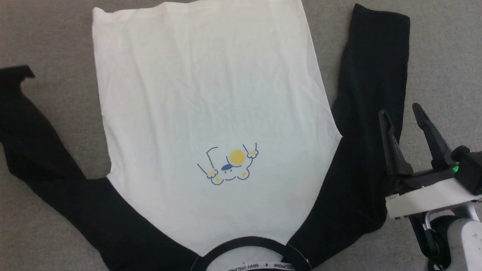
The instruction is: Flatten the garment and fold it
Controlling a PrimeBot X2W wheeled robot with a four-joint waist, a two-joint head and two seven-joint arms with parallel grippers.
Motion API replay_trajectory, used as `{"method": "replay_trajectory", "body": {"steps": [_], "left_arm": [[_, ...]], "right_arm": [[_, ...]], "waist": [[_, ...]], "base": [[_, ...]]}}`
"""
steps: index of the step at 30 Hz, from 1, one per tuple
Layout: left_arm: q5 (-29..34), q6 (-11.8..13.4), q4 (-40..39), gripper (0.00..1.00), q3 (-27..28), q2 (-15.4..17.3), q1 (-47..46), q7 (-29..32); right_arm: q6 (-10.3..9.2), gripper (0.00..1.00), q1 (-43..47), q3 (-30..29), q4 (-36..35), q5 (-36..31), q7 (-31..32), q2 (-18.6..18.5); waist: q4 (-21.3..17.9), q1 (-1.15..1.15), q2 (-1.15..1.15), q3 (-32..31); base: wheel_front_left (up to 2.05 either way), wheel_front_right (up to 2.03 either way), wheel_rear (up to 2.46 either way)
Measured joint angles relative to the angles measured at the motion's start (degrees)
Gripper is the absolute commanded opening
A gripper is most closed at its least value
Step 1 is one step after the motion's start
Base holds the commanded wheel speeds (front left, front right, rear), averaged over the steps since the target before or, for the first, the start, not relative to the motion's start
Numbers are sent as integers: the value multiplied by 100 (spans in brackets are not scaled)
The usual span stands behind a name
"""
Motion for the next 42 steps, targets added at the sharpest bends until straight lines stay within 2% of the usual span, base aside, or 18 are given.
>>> {"method": "replay_trajectory", "body": {"steps": [6, 11, 15, 18, 20, 21, 24, 29, 32, 42], "left_arm": [[-80, 371, -1043, 0, 343, 26, 856, -243], [-73, 613, -2287, 0, 243, -22, 1369, -124], [36, 726, -3261, 0, -369, -401, 1409, 22], [40, 695, -3452, 0, -980, -972, 1282, 35], [48, 646, -3372, 0, -1370, -1424, 1069, -69], [62, 593, -3231, 0, -1631, -1748, 904, -151], [62, 366, -2710, 0, -2238, -2437, 602, -305], [104, -81, -1621, 0, -3096, -3160, 377, -401], [108, -283, -1034, 0, -3435, -3453, 328, -442], [313, -735, 617, 0, -4164, -3925, 236, -597]], "right_arm": [[0, 100, 303, -162, -170, -22, 176, 35], [0, 100, 478, -258, -315, -53, 303, 81], [0, 100, 520, -243, -382, -56, 375, 121], [0, 100, 549, -246, -415, -58, 392, 145], [0, 100, 570, -233, -423, -77, 416, 162], [-1, 100, 582, -207, -427, -92, 426, 172], [0, 100, 600, -116, -463, -93, 448, 205], [0, 100, 600, -129, -500, -98, 493, 221], [0, 100, 604, -145, -498, -102, 500, 220], [0, 100, 604, -111, -398, -83, 490, 214]], "waist": [[268, 0, 0, -457], [563, -1, 0, -747], [740, 0, 0, -948], [838, -1, 0, -1067], [884, -1, 0, -1125], [901, -1, 0, -1158], [872, -1, 0, -1189], [692, -1, 0, -1145], [566, -1, 0, -1092], [225, -1, 0, -910]], "base": [[0, 0, 0], [0, 0, 0], [0, 0, 0], [0, 0, 0], [0, 0, 0], [0, 0, 0], [0, 0, 0], [0, 0, 0], [0, 0, 0], [0, 0, 0]]}}
